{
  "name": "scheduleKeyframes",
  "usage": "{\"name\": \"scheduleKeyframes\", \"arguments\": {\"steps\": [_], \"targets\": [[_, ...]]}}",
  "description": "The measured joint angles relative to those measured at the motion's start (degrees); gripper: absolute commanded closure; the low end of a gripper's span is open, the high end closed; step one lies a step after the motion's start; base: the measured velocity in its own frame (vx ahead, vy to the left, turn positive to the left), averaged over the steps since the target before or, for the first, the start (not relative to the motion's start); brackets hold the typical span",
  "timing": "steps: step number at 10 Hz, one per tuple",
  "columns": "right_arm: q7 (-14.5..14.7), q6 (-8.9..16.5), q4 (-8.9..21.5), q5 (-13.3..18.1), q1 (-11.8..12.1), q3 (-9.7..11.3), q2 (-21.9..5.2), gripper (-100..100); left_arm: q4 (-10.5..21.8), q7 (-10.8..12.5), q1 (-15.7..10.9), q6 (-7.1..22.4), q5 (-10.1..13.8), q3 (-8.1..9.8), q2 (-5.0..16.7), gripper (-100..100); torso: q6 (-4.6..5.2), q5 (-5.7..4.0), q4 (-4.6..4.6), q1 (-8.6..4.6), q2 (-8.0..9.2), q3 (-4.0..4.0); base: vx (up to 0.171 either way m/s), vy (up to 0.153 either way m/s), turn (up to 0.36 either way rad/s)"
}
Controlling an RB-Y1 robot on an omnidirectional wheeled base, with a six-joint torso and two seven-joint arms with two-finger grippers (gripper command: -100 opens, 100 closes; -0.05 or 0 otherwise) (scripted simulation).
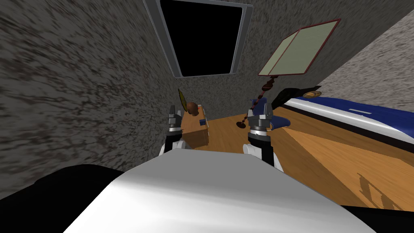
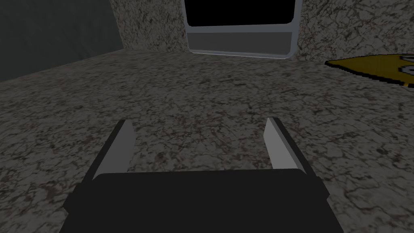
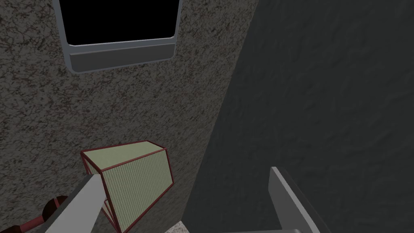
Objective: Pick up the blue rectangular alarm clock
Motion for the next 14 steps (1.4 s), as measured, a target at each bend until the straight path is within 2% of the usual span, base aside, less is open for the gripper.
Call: {"name": "scheduleKeyframes", "arguments": {"steps": [3, 7, 10, 12, 14], "targets": [[0.0, 0.0, 0.0, 0.0, 0.0, 0.0, 0.0, 0, 0.6, -0.6, -0.6, 2.0, 1.0, 0.83, 4.8, -100, 0.00, -0.04, -0.03, -0.18, -0.12, -0.07, 0.032, -0.055, 0.044], [0.0, 0.0, 0.0, 0.0, 0.0, 0.0, 0.0, 0, 1.7, -2.0, -2.3, 8.1, 4.2, 4.04, 10.9, -100, 0.00, -0.09, -0.05, -0.41, -0.23, -0.13, 0.044, -0.097, 0.060], [0.0, 0.0, 0.0, 0.0, 0.0, 0.0, 0.0, 0, 2.3, -2.9, -3.2, 11.4, 5.9, 5.60, 12.5, -100, 0.01, -0.06, -0.02, -0.24, -0.08, -0.05, 0.015, -0.072, 0.050], [0.0, 0.0, 0.0, 0.0, 0.0, 0.0, 0.0, 0, 2.6, -3.7, -4.4, 15.0, 7.9, 7.67, 14.0, -100, -0.01, -0.10, -0.02, -0.45, -0.09, -0.05, 0.025, -0.125, 0.069], [0.0, 0.0, 0.0, 0.0, 0.0, 0.0, 0.0, 0, 3.5, -4.6, -5.3, 17.5, 9.3, 8.96, 14.7, -100, 0.00, -0.09, -0.04, -0.39, -0.16, -0.09, 0.033, -0.092, 0.050]]}}
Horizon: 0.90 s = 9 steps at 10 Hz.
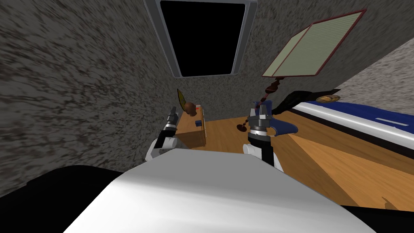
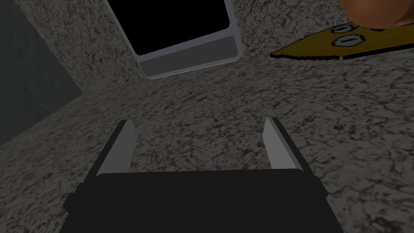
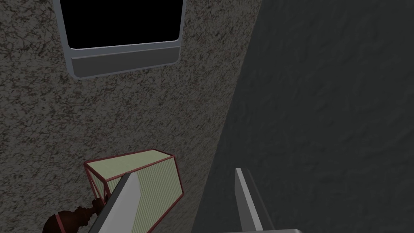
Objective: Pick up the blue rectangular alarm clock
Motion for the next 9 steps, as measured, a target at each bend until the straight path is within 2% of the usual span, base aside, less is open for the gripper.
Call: {"name": "scheduleKeyframes", "arguments": {"steps": [9], "targets": [[0.0, 0.0, 0.0, 0.0, 0.0, 0.0, 0.0, 0, 0.7, -3.2, -2.5, 12.2, 5.9, 5.26, 2.3, -100, 0.01, 0.01, -0.01, 0.09, -0.01, -0.01, 0.034, -0.088, 0.056]]}}
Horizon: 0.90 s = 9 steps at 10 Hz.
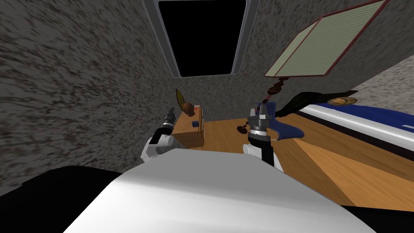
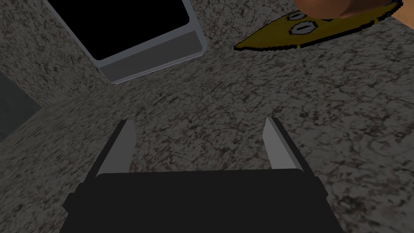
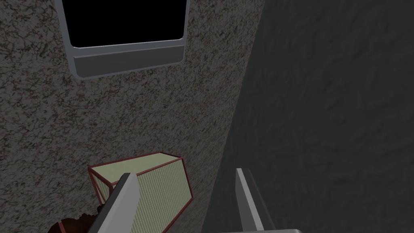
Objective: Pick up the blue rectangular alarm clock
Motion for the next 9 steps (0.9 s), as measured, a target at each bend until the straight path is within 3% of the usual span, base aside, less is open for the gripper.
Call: {"name": "scheduleKeyframes", "arguments": {"steps": [9], "targets": [[0.0, 0.0, 0.0, 0.0, 0.0, 0.0, 0.0, 0, 1.6, -1.4, -2.3, 13.8, 6.4, 4.95, 2.7, -100, -0.02, 0.00, -0.02, -0.01, -0.08, -0.04, 0.049, -0.087, 0.052]]}}
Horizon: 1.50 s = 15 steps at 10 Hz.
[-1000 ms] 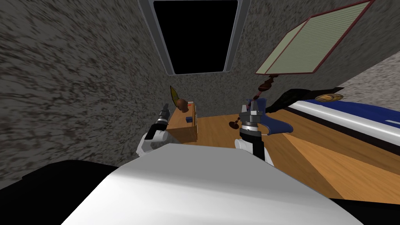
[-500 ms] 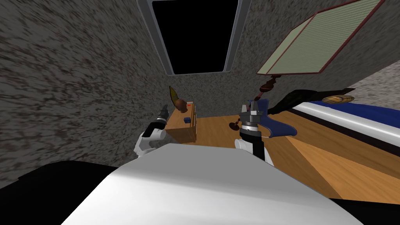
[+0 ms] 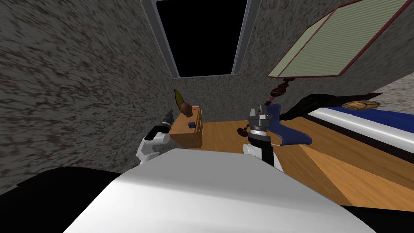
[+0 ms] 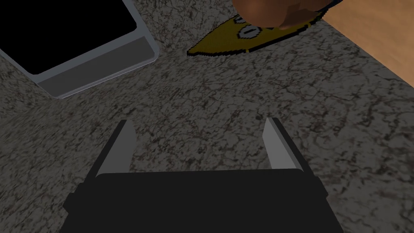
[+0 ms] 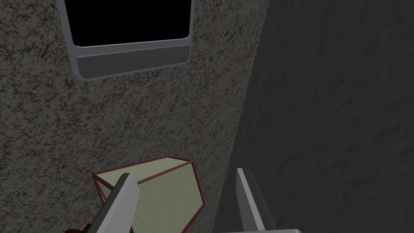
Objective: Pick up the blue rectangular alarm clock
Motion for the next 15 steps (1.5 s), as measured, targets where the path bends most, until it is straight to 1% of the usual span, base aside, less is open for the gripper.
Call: {"name": "scheduleKeyframes", "arguments": {"steps": [2, 5, 8, 11, 13, 15], "targets": [[0.0, 0.0, 0.0, 0.0, 0.0, 0.0, 0.0, 0, 0.1, 0.0, -0.3, 2.7, 0.5, 0.38, 0.2, -100, 0.02, 0.03, 0.01, 0.19, 0.06, 0.03, 0.038, -0.045, 0.011], [0.0, 0.0, 0.0, 0.0, 0.0, 0.0, 0.0, 0, 0.4, 0.3, -0.4, 7.5, 2.5, 1.54, 1.2, -100, 0.01, 0.02, -0.01, 0.10, -0.06, -0.03, 0.064, -0.069, 0.047], [0.0, 0.0, 0.0, 0.0, 0.0, 0.0, 0.0, 0, 0.6, 0.7, -0.3, 12.9, 3.7, 2.00, 1.5, -100, 0.02, 0.00, -0.02, 0.06, -0.04, -0.03, 0.071, -0.084, 0.038], [0.0, 0.0, 0.0, 0.0, 0.0, 0.0, 0.0, 0, 1.7, 1.6, 0.2, 17.3, 5.9, 2.59, 2.8, -100, 0.01, 0.02, -0.03, 0.11, -0.10, -0.06, 0.073, -0.063, 0.033], [0.0, 0.0, 0.0, 0.0, 0.0, 0.0, 0.0, 0, 1.7, 2.0, 0.1, 20.1, 6.2, 2.69, 3.0, -100, 0.02, 0.05, -0.01, 0.27, 0.02, 0.00, 0.050, -0.032, 0.018], [0.0, 0.0, 0.0, 0.0, 0.0, 0.0, 0.0, 0, 2.1, 2.7, 0.2, 23.3, 7.3, 2.96, 3.7, -100, 0.02, 0.03, -0.02, 0.21, -0.06, -0.04, 0.081, -0.050, 0.030]]}}
